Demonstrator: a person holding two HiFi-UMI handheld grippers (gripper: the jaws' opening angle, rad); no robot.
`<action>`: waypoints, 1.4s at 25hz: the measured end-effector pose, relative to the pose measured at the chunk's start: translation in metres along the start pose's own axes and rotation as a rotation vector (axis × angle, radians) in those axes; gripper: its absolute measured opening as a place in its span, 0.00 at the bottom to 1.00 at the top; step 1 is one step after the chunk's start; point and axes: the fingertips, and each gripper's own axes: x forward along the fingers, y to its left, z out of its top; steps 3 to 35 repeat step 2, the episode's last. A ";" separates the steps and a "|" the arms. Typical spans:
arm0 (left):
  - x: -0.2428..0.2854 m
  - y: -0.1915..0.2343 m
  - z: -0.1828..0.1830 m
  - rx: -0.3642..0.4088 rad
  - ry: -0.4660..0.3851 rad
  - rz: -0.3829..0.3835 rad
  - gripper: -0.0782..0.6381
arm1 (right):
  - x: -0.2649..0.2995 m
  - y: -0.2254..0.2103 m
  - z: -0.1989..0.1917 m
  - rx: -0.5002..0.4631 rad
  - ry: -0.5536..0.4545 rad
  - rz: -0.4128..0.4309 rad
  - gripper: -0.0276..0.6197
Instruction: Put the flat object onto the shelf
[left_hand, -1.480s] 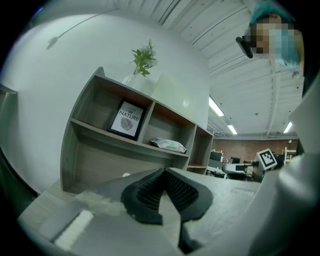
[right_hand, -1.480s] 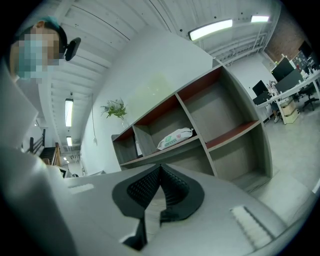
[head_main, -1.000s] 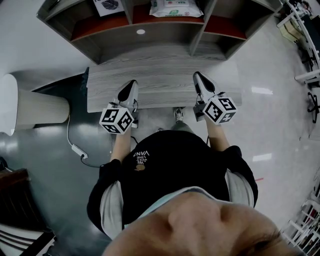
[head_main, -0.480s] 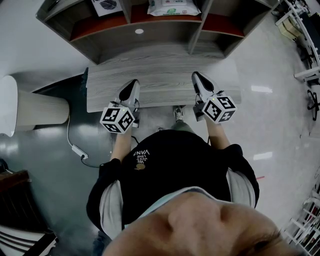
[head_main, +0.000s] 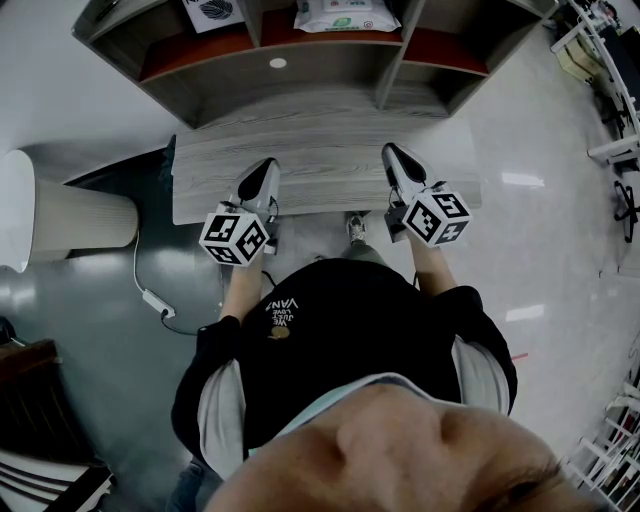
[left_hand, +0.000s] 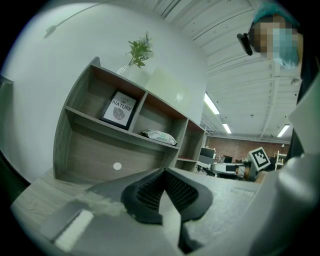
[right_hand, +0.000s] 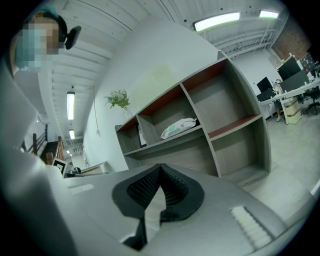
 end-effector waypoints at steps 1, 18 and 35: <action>0.000 0.000 0.000 -0.001 -0.001 0.001 0.11 | 0.000 0.000 0.000 0.002 -0.001 0.000 0.04; 0.000 0.000 0.000 -0.002 -0.002 0.001 0.11 | 0.000 -0.001 -0.001 0.004 -0.001 0.000 0.04; 0.000 0.000 0.000 -0.002 -0.002 0.001 0.11 | 0.000 -0.001 -0.001 0.004 -0.001 0.000 0.04</action>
